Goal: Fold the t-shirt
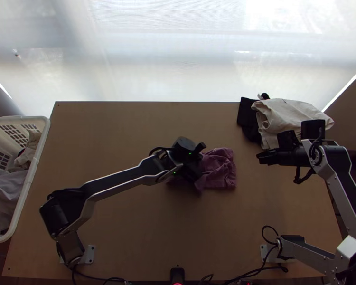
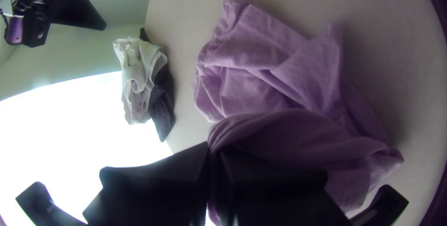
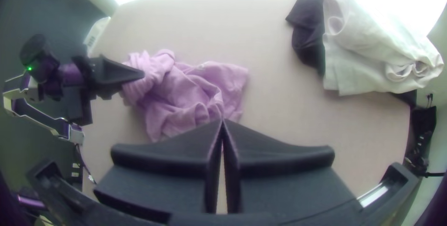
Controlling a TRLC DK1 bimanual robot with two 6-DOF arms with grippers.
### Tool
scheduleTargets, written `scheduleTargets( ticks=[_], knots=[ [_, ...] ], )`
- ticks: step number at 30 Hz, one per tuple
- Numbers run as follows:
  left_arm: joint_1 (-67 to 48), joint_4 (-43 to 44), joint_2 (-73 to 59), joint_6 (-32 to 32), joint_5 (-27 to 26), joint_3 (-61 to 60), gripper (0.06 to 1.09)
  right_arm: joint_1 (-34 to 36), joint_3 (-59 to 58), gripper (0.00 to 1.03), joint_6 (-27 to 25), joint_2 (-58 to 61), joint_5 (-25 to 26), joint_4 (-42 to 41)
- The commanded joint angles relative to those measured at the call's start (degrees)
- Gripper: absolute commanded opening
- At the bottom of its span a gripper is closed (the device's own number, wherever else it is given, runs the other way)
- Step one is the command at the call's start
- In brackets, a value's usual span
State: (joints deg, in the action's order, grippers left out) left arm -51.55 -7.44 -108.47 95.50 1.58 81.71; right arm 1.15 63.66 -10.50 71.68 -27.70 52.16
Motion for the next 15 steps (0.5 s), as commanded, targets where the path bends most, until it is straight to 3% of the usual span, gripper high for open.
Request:
scheduleTargets(
  ticks=[1, 15],
  knots=[
    [-2.15, 1.2, -8.43, 2.58, 0.26, 8.2, 0.12, 0.17, 0.15, 0.03, 0.66, -1.89, -0.07, 1.01],
    [-6.55, 1.11, -17.92, 7.15, 0.61, 16.37, 0.12, 3.42, -0.46, 0.03, 0.22, -1.89, -0.16, 1.19]
  ],
)
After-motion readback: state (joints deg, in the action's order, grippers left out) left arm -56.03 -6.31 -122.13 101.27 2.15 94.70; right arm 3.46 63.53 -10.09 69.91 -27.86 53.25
